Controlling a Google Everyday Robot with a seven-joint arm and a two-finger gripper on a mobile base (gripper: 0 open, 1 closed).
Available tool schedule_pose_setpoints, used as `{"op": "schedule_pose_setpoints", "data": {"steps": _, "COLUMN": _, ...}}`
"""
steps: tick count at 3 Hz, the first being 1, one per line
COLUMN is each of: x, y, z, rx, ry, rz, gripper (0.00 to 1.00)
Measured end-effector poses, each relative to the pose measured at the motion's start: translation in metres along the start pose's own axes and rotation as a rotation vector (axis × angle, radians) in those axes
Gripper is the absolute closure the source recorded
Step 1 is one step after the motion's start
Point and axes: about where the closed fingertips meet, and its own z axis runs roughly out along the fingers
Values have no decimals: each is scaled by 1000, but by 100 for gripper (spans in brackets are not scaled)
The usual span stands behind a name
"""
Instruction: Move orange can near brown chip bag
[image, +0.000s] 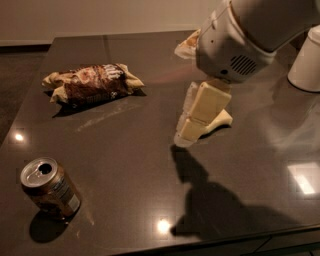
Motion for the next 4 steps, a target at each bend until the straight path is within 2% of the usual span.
{"op": "schedule_pose_setpoints", "data": {"steps": 1, "x": -49, "y": 36, "z": 45, "rx": -81, "ry": -95, "rz": -69, "gripper": 0}}
{"op": "schedule_pose_setpoints", "data": {"steps": 3, "x": -98, "y": 79, "z": 110, "rx": -217, "ry": -171, "rz": -118, "gripper": 0}}
{"op": "schedule_pose_setpoints", "data": {"steps": 4, "x": -117, "y": 98, "z": 134, "rx": -268, "ry": -203, "rz": -126, "gripper": 0}}
